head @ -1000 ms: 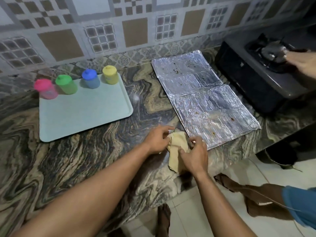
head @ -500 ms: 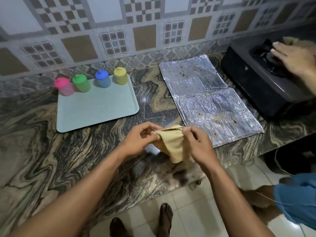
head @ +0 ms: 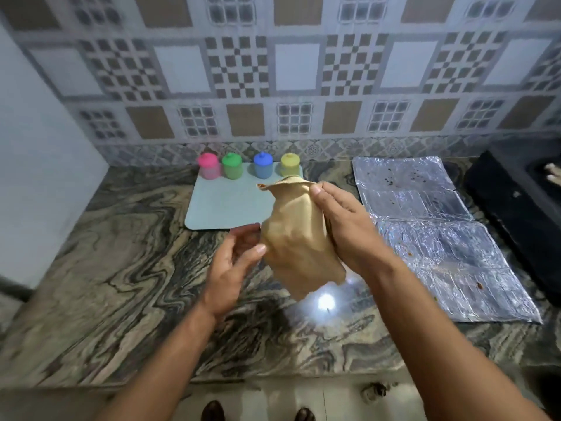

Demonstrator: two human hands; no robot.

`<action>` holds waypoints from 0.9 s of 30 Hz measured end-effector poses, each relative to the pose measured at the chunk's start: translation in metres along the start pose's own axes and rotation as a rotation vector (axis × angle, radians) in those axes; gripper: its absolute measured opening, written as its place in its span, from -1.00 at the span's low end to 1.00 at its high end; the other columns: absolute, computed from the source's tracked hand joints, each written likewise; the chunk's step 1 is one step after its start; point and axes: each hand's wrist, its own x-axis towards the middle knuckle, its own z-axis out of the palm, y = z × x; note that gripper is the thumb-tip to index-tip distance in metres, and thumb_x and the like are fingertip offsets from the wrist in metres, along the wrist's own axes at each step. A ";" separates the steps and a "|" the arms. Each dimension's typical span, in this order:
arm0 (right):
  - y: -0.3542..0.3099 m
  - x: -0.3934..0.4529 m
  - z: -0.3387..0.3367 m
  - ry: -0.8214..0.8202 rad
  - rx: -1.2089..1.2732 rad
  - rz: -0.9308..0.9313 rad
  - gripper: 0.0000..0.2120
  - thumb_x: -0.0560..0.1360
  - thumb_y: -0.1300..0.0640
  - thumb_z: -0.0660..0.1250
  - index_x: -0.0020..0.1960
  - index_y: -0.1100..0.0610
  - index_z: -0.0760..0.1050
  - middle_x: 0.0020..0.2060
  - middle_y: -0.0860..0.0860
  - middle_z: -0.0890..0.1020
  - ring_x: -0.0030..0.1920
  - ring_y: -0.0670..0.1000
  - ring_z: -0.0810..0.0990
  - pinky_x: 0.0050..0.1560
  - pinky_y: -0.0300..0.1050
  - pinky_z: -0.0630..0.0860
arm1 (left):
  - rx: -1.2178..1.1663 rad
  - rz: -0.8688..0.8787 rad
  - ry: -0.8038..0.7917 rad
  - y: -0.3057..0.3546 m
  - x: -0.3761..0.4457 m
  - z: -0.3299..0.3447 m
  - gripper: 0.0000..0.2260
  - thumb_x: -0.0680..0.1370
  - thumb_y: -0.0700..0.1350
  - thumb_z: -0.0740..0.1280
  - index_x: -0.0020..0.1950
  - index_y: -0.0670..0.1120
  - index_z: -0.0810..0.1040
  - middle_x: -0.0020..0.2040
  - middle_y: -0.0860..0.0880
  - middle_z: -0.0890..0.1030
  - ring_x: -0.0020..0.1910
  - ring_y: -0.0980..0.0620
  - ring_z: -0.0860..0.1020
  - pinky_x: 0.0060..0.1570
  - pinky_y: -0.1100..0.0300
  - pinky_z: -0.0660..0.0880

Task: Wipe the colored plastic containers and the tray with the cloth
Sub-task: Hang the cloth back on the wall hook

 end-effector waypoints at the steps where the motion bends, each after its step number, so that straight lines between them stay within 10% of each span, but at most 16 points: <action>1: -0.006 0.005 0.007 0.005 0.070 0.041 -0.78 0.77 0.16 0.23 0.03 0.20 0.59 -0.19 0.00 0.62 -0.21 -0.09 0.55 -0.16 -0.23 0.50 | -0.005 -0.102 0.122 -0.004 -0.003 -0.001 -0.73 0.62 -0.09 0.40 0.30 -0.11 0.58 0.07 -0.05 0.68 0.07 0.03 0.62 -0.05 0.27 0.54; 3: -0.016 0.013 0.019 0.030 0.199 0.124 -0.77 0.76 0.15 0.26 0.09 0.20 0.67 -0.09 0.09 0.72 -0.12 -0.02 0.67 -0.06 -0.16 0.62 | -0.036 -0.337 0.255 -0.013 -0.012 -0.006 -0.73 0.69 0.04 0.28 0.18 -0.11 0.64 0.05 -0.12 0.71 0.05 -0.07 0.65 -0.07 0.16 0.53; 7: -0.026 0.020 0.038 0.006 0.423 0.250 -0.69 0.73 0.09 0.29 0.26 0.29 0.67 -0.05 0.14 0.75 -0.10 0.07 0.74 -0.08 -0.07 0.70 | -0.273 -0.481 0.042 -0.010 -0.030 -0.010 -0.36 0.66 0.35 0.03 0.24 -0.10 0.68 0.07 -0.09 0.76 0.00 0.00 0.72 0.01 0.11 0.55; 13: -0.029 0.020 0.062 -0.088 0.607 0.298 -0.61 0.76 0.10 0.21 -0.06 0.15 0.75 -0.13 0.10 0.74 -0.15 0.05 0.75 -0.10 -0.06 0.70 | -0.524 -0.634 0.191 -0.016 -0.024 -0.010 -0.20 0.44 0.57 0.16 0.23 -0.12 0.53 -0.03 -0.16 0.59 -0.11 -0.12 0.57 -0.09 0.04 0.49; 19: -0.034 0.017 0.076 -0.160 0.609 0.299 -0.53 0.75 0.03 0.20 -0.12 0.15 0.80 -0.12 0.13 0.77 -0.11 0.09 0.76 0.14 0.06 0.61 | -0.410 -0.107 0.319 -0.004 -0.018 -0.037 -0.38 0.51 0.33 0.30 0.53 0.12 0.46 0.50 0.09 0.54 0.49 0.08 0.47 0.34 0.05 0.40; 27: -0.027 0.013 0.087 -0.099 0.612 0.284 -0.58 0.76 0.05 0.15 -0.01 0.18 0.72 -0.11 0.15 0.74 -0.11 0.11 0.73 0.00 -0.01 0.68 | -0.244 0.054 0.214 0.052 -0.020 -0.106 -0.70 0.60 -0.04 0.38 0.24 -0.17 0.67 0.16 -0.20 0.73 0.13 -0.13 0.68 0.26 -0.05 0.58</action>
